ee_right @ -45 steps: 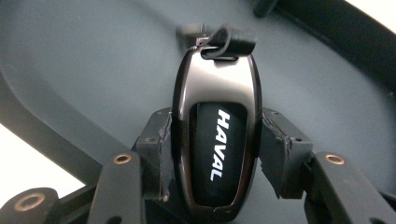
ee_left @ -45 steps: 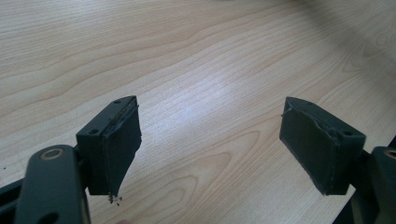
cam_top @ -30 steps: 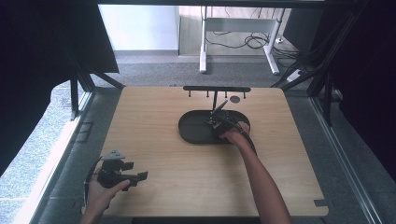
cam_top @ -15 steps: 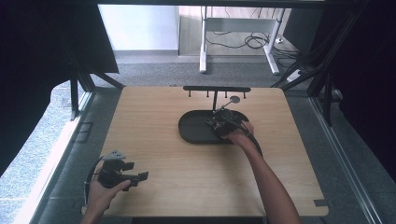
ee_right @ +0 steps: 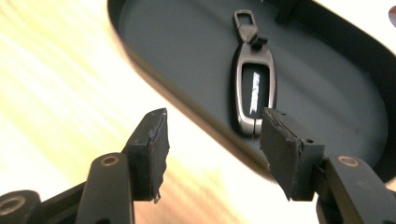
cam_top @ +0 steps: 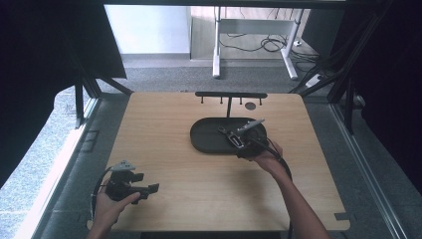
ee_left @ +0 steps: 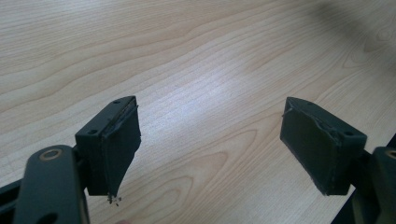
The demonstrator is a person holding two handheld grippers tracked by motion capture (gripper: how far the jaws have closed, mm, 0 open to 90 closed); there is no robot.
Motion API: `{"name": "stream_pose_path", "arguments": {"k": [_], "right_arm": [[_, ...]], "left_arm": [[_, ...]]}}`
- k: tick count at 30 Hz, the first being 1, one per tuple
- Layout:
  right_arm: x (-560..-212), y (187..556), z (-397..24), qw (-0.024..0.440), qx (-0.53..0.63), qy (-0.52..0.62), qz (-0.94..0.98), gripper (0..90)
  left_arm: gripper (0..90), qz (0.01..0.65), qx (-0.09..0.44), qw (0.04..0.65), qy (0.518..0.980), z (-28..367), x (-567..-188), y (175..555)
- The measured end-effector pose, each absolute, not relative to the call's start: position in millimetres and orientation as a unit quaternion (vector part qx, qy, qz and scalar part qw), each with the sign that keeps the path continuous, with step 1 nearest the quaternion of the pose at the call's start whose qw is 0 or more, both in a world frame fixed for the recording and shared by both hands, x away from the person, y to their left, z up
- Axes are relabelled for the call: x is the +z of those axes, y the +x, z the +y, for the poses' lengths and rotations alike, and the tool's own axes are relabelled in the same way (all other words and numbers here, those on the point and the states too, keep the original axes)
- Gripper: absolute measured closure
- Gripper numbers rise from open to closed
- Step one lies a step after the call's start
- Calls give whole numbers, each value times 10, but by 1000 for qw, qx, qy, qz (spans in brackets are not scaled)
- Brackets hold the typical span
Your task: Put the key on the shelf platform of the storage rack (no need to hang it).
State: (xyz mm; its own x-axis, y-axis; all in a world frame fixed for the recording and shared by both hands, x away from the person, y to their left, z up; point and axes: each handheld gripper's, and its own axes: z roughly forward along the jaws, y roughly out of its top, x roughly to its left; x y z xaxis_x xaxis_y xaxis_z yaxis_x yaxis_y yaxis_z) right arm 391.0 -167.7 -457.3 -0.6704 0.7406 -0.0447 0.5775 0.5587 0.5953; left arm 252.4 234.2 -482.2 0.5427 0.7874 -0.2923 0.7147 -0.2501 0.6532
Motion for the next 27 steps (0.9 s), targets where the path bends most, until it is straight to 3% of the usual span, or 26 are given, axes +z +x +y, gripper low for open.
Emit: {"name": "stream_pose_path", "arguments": {"k": [17,27], "right_arm": [[-4838,3337,-2242,150,303,402,851,423],[-5070,3193,-2376,145,306,418,843,422]], "left_arm": [[204,474,45,380,793,2291,-4853,2525],[204,474,42,374,796,2262,-4885,2532]]}}
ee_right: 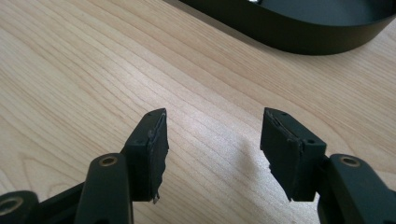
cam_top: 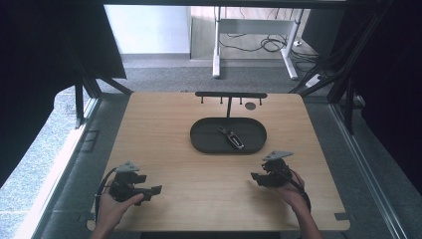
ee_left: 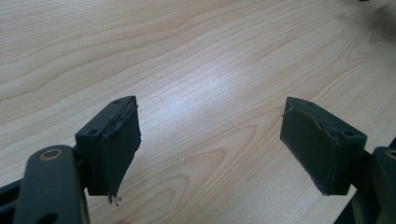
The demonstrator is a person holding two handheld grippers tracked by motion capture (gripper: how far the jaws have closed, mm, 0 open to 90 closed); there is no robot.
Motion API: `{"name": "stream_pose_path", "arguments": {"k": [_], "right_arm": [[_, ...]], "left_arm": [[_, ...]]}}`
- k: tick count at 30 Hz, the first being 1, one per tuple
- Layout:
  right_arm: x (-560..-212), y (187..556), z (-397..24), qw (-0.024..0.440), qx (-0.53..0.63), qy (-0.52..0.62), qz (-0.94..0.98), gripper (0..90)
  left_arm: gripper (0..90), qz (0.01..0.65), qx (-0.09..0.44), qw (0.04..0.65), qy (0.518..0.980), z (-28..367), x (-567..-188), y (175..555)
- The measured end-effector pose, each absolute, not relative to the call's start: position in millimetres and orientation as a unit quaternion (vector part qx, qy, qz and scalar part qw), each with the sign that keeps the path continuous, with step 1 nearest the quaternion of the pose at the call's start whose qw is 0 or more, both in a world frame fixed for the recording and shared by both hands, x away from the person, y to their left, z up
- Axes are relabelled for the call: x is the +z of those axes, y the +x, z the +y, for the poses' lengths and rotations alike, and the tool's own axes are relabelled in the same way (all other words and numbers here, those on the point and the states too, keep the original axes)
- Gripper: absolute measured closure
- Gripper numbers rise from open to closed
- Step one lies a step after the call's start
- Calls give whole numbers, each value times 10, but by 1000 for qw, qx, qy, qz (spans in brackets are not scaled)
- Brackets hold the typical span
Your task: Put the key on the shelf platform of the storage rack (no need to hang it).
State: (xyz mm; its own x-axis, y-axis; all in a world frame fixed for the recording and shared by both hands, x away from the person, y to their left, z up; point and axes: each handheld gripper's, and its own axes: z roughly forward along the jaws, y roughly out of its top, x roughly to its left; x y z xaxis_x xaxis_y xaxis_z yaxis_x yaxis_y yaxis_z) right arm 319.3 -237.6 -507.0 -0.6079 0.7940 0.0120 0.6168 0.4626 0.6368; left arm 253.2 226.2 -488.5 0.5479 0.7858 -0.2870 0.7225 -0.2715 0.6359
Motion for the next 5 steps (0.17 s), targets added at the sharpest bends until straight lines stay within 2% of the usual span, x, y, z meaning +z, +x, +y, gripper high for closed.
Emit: {"name": "stream_pose_path", "arguments": {"k": [5], "right_arm": [[-5060,3168,-2361,159,311,413,841,403]], "left_arm": [[204,473,42,374,797,2255,-4883,2537]]}}
